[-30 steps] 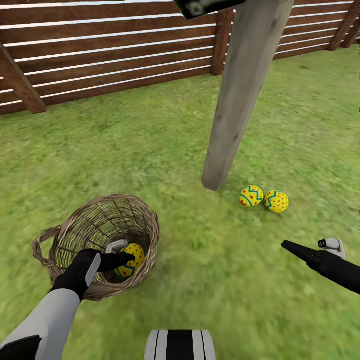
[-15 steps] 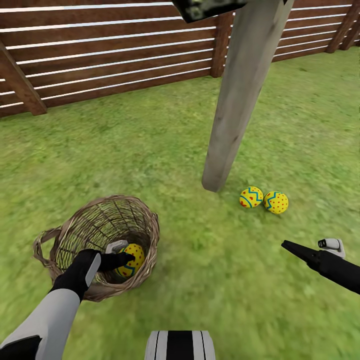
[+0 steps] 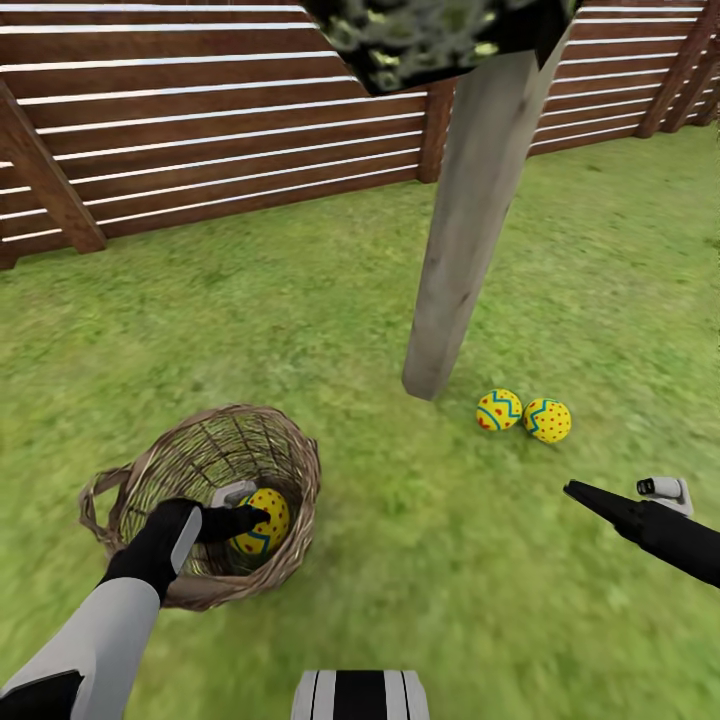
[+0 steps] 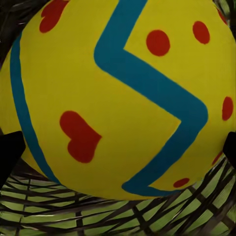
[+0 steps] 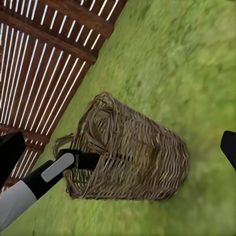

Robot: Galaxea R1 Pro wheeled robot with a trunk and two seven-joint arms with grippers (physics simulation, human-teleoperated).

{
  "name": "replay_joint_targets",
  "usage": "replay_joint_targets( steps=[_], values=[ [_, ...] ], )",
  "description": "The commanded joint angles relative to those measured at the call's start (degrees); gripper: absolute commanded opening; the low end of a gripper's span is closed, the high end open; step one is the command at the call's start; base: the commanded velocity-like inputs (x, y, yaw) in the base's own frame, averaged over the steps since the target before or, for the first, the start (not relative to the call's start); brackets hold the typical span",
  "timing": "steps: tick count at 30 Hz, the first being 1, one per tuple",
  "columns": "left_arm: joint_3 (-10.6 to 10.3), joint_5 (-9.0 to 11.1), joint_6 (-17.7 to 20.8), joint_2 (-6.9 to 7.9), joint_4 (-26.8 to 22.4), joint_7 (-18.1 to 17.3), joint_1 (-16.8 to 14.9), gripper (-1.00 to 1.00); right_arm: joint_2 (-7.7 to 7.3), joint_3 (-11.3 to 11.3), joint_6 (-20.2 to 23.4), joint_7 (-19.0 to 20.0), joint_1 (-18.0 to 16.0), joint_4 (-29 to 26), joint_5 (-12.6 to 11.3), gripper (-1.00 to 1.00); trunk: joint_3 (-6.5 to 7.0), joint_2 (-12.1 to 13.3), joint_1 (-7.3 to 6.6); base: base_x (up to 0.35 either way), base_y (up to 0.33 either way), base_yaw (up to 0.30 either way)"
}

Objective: Take the three Easter eggs out of the wicker basket on the lawn in the garden, then place them on the lawn next to a single tree (choose any tree) so that all three eggs are next to the same tree and none are left in the basket.

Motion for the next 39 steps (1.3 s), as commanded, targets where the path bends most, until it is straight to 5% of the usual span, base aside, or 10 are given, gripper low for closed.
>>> replay_joint_targets(
  steps=[1, 24, 39],
  values=[
    [0.2, 0.1, 0.4, -0.02, 0.0, -0.1, 0.0, -1.0, 0.0, 0.0, 0.2, 0.3, 0.0, 0.0, 0.1, 1.0, 0.19, 0.0, -0.03, 0.0, 0.0, 0.0],
    [0.2, -0.1, 1.2, 0.43, 0.2, -0.2, -0.1, -1.0, 0.0, 0.0, 0.2, 0.4, 0.0, 0.0, 0.1, 1.0, 5.28, 0.3, -0.63, 0.0, 0.0, 0.0],
    [0.2, -0.2, 8.0, 1.56, 0.3, 0.8, -0.1, -1.0, 0.0, 0.0, 0.2, 0.4, 0.0, 0.0, 0.1, 1.0, 8.61, 0.5, -1.01, 0.0, 0.0, 0.0]
  ],
)
